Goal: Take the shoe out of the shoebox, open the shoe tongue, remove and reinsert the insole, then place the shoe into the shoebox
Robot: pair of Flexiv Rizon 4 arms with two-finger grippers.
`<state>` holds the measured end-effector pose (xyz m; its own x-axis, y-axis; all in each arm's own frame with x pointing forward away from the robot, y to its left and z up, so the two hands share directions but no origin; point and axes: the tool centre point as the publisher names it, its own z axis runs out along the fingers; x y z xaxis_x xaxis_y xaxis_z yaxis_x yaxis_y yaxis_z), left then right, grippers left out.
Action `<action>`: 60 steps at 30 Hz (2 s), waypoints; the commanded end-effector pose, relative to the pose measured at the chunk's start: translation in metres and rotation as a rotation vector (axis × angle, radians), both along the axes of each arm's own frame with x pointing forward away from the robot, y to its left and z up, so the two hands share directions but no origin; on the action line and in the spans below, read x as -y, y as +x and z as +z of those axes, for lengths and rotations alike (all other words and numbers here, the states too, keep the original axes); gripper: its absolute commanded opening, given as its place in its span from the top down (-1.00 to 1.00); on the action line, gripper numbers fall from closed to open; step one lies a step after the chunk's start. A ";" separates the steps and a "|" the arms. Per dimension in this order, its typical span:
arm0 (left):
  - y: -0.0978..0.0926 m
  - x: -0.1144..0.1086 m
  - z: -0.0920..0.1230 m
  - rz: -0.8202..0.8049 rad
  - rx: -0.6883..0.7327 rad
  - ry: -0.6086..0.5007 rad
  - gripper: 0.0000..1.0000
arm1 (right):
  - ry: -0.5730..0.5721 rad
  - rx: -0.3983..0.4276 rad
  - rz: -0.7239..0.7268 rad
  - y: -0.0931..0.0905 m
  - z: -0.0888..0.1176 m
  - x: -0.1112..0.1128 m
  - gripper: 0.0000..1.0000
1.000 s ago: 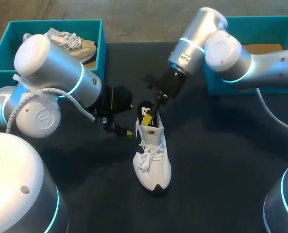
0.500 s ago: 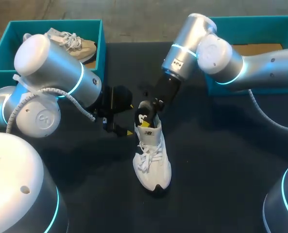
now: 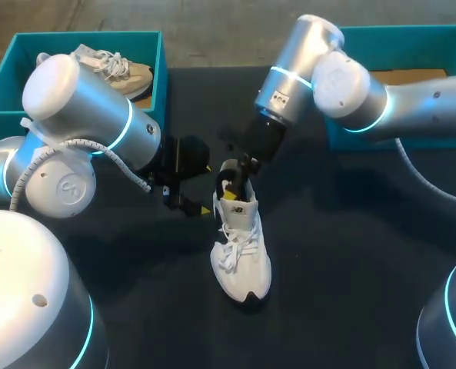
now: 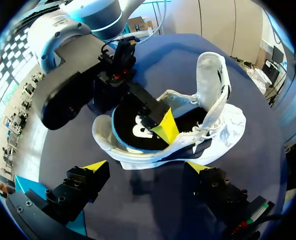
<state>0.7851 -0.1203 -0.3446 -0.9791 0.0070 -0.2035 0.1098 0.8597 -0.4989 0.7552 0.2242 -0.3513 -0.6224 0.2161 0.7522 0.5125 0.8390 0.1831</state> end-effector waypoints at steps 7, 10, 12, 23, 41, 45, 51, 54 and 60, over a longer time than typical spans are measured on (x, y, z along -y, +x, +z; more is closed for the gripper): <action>-0.001 0.000 0.000 0.002 0.002 0.001 -1.00 | -0.025 0.068 -0.015 0.001 0.019 0.005 0.33; -0.001 0.000 0.000 0.002 0.002 0.001 -1.00 | -0.024 0.074 -0.012 0.001 0.022 0.005 0.27; -0.001 0.000 0.000 0.002 0.002 0.001 -1.00 | -0.023 0.082 -0.011 0.002 0.023 0.005 0.25; -0.001 0.000 0.000 0.002 0.002 0.001 -1.00 | -0.042 0.130 -0.020 0.010 0.034 0.014 0.15; -0.001 0.000 0.000 0.002 0.002 0.001 -1.00 | -0.036 0.098 0.041 0.021 0.009 0.007 1.00; -0.001 0.000 0.000 0.002 0.002 0.001 -1.00 | -0.040 0.062 0.057 0.010 0.001 0.006 1.00; -0.001 0.000 0.000 0.002 0.002 0.001 -1.00 | -0.047 0.039 0.068 0.001 -0.001 0.005 1.00; -0.001 0.000 0.000 0.002 0.002 0.001 -1.00 | -0.051 0.059 0.058 0.002 0.005 0.006 0.71; -0.001 0.000 0.000 0.002 0.002 0.001 -1.00 | -0.064 0.104 0.050 0.007 0.018 0.007 0.36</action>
